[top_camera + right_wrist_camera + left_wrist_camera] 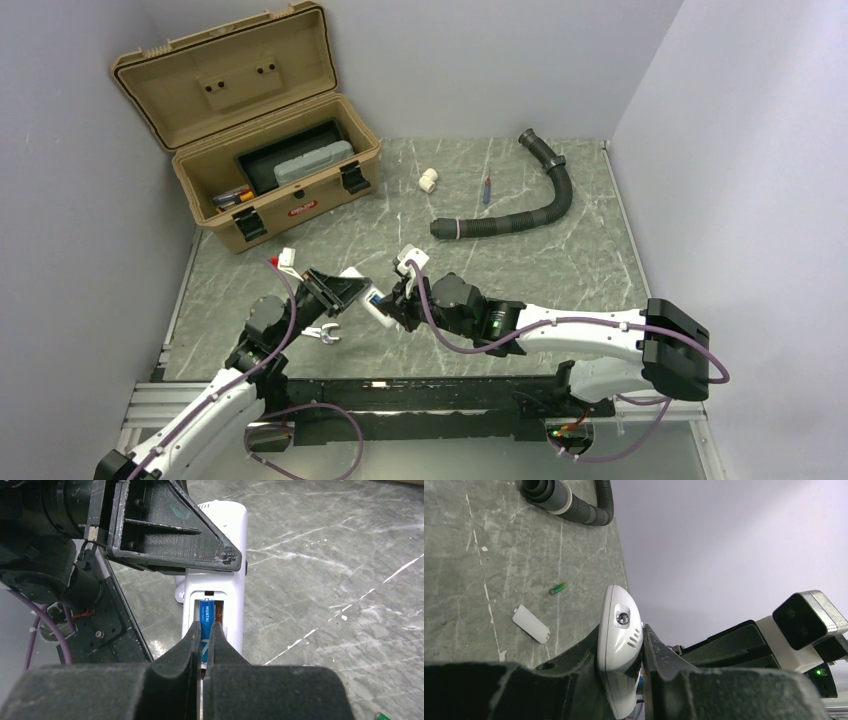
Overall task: Load the batteries into the remote control
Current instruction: Load the battery into the remote control.
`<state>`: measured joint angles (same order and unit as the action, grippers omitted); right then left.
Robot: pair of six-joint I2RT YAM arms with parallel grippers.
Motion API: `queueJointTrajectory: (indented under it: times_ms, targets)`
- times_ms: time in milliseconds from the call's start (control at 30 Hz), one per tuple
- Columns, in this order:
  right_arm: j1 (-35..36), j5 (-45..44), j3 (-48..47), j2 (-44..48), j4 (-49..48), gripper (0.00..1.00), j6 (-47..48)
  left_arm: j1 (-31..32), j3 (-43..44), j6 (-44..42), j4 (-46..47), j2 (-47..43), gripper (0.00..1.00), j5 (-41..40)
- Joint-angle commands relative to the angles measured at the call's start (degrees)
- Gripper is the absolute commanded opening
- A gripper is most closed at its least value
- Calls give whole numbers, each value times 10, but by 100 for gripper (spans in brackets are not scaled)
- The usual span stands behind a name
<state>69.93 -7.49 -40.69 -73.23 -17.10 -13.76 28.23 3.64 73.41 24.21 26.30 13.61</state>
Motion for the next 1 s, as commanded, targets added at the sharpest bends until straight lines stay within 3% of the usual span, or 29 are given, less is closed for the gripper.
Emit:
queueJointTrajectory:
  times_ms: [0,467,967]
  targets:
    - [2,-8,11,11,-6,0,-4,2,4,29,43,-10,0,-4]
    - [5,-32,22,16,6,1,4,2,4,31,37,-15,0,-3]
    - [11,-51,24,13,14,20,12,2,0,35,44,-10,0,-4]
